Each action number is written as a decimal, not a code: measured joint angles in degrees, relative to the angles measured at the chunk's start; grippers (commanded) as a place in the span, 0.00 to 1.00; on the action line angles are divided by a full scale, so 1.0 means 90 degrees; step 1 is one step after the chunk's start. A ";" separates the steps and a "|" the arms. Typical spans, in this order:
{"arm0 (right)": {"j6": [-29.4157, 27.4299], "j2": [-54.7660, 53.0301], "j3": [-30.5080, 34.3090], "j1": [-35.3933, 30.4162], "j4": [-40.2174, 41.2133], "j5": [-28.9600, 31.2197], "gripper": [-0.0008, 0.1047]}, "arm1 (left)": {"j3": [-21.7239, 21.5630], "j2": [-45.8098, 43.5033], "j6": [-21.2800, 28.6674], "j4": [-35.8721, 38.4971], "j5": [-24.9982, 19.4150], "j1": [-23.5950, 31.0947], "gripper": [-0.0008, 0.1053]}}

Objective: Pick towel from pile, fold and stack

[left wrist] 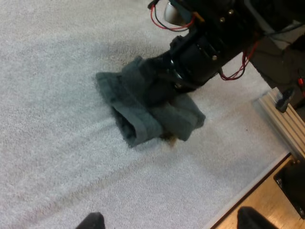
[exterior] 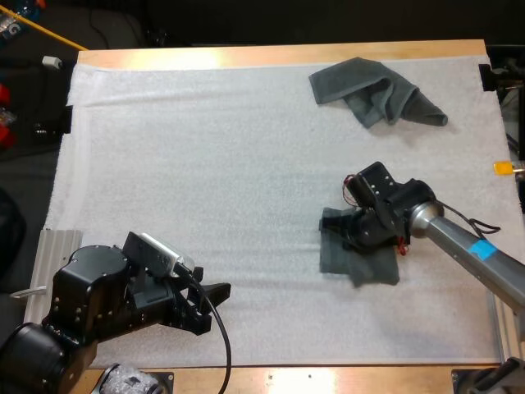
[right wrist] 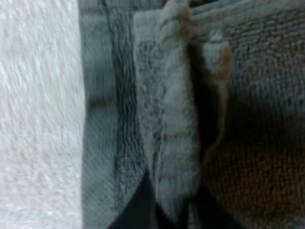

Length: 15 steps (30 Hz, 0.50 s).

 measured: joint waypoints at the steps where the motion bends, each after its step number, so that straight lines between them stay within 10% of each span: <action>1: 0.0055 0.0001 0.0000 0.0000 -0.0100 0.0007 0.01 | 0.0000 0.0000 0.0000 0.0000 0.0000 0.0000 0.53; 10: 0.0170 0.0001 0.0000 0.0000 -0.0653 0.0265 0.01 | 0.0000 0.0000 0.0000 0.0000 0.0000 0.0000 0.53; 15: 0.0170 0.0001 0.0000 0.0000 -0.0669 -0.0010 0.35 | 0.0000 0.0000 0.0029 0.0000 0.0000 0.0000 0.53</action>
